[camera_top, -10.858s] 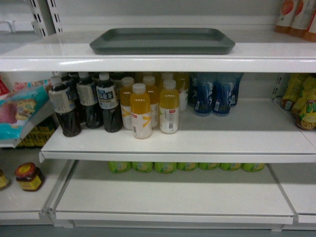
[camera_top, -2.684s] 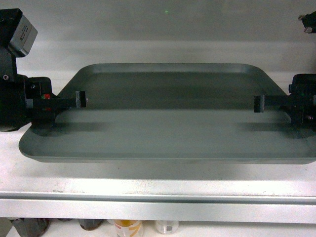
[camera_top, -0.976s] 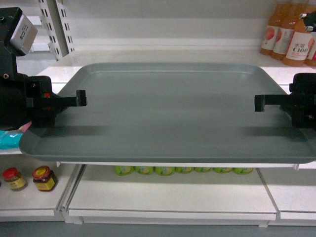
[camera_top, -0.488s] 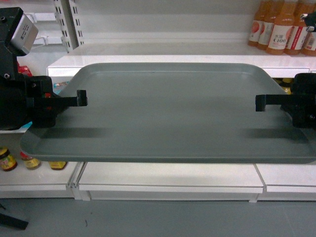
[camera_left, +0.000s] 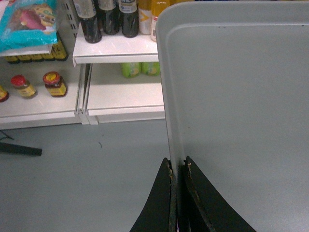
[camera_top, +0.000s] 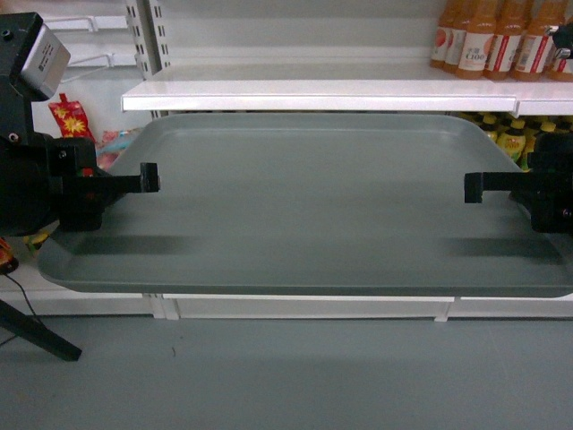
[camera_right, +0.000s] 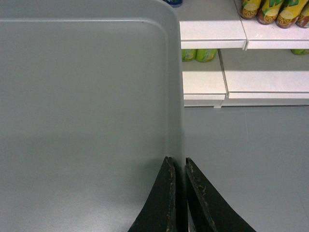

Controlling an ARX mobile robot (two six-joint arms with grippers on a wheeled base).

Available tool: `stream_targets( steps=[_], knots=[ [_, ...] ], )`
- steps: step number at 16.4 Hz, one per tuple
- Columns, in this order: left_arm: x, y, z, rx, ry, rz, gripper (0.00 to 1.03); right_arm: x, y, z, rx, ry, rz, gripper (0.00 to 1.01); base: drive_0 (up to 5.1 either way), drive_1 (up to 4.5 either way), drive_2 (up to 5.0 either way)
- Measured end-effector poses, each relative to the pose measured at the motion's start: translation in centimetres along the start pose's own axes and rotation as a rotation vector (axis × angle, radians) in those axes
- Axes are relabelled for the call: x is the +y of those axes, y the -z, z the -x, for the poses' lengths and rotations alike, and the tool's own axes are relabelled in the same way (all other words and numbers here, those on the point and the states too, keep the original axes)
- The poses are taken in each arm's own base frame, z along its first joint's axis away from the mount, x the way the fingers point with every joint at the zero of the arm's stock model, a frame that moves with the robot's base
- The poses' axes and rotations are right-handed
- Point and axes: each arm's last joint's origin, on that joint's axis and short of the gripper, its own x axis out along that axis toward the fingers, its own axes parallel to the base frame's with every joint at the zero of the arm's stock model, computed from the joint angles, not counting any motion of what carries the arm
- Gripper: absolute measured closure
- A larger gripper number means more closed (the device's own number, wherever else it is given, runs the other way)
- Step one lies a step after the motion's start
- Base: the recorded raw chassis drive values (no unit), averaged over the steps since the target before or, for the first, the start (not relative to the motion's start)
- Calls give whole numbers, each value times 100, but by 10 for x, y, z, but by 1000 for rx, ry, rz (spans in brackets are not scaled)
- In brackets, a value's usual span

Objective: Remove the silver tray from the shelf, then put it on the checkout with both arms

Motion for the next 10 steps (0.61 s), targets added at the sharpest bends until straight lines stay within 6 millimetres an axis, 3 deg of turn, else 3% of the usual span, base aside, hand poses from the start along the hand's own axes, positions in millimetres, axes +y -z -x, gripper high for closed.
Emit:
stream_targets(
  steps=[10],
  knots=[
    [1, 0, 0, 1, -3, 1, 99, 0, 0, 0, -1, 0, 0, 98, 5, -407, 417]
  ],
)
